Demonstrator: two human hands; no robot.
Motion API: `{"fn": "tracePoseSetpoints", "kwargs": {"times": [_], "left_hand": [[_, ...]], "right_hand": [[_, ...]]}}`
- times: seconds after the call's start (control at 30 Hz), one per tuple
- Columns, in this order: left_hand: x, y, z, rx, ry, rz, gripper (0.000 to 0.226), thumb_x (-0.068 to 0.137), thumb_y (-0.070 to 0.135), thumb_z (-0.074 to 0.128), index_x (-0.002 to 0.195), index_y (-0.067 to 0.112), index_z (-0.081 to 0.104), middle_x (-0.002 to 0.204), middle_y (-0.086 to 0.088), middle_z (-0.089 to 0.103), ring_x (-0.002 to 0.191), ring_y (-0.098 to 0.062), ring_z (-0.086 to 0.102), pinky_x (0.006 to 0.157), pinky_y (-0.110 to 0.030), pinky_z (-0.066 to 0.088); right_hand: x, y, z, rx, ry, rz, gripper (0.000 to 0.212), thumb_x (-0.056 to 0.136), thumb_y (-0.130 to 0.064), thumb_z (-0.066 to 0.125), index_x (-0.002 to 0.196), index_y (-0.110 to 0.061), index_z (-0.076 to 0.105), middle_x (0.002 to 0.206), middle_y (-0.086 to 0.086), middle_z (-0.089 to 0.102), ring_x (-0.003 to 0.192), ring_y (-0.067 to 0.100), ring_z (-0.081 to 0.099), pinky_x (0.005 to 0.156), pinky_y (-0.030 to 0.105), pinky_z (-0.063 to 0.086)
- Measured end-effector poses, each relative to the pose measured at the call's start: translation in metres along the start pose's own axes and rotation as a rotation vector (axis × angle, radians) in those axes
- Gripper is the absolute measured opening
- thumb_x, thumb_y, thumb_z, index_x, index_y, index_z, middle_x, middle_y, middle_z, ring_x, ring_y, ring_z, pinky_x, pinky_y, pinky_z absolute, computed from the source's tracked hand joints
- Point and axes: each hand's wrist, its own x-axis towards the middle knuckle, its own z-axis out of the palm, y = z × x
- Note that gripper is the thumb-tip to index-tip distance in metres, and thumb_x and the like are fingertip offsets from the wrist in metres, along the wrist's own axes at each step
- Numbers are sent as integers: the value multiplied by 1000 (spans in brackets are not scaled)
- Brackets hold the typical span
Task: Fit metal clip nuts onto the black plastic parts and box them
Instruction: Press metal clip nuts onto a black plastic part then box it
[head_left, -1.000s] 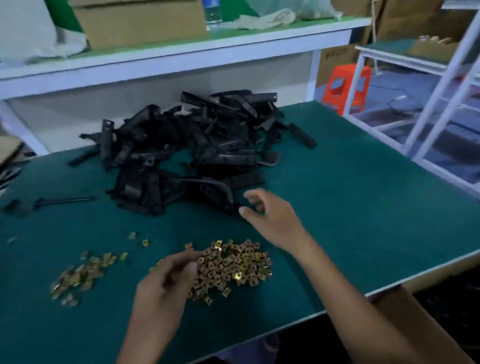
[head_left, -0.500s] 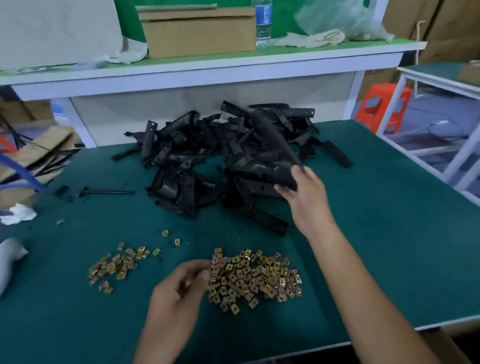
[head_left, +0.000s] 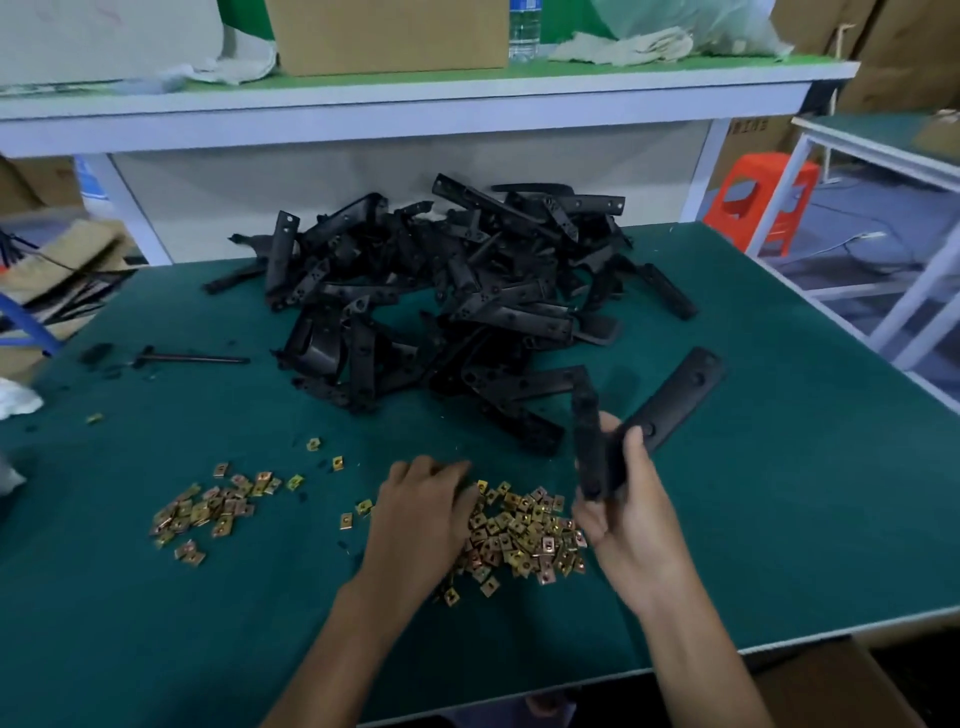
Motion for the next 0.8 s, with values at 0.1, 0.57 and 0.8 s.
{"fn": "tracePoseSetpoints", "kwargs": {"times": [0.1, 0.57, 0.8], "left_hand": [[6, 4, 7, 74, -29, -13, 38, 103, 47, 44, 134, 34, 60, 126, 4, 57, 117, -18, 45, 97, -31, 36], [6, 10, 13, -60, 10, -56, 14, 93, 43, 65, 101, 33, 69, 107, 12, 60, 106, -14, 47, 87, -27, 32], [1, 19, 9, -238, 153, -43, 7, 94, 32, 68, 97, 27, 65, 92, 19, 63, 91, -9, 56, 83, -29, 43]], "right_hand": [[-1, 10, -6, -8, -16, 56, 38, 98, -46, 52, 130, -27, 62, 78, -7, 62, 46, 6, 28, 35, 18, 26], [-11, 10, -10, 10, -294, 180, 50, 67, -32, 95, 104, -21, 62, 79, 7, 65, 38, 8, 41, 32, 18, 34], [-10, 13, -14, 30, -223, 192, 16, 86, -17, 71, 99, -24, 64, 86, 5, 67, 40, 9, 42, 33, 19, 33]]}}
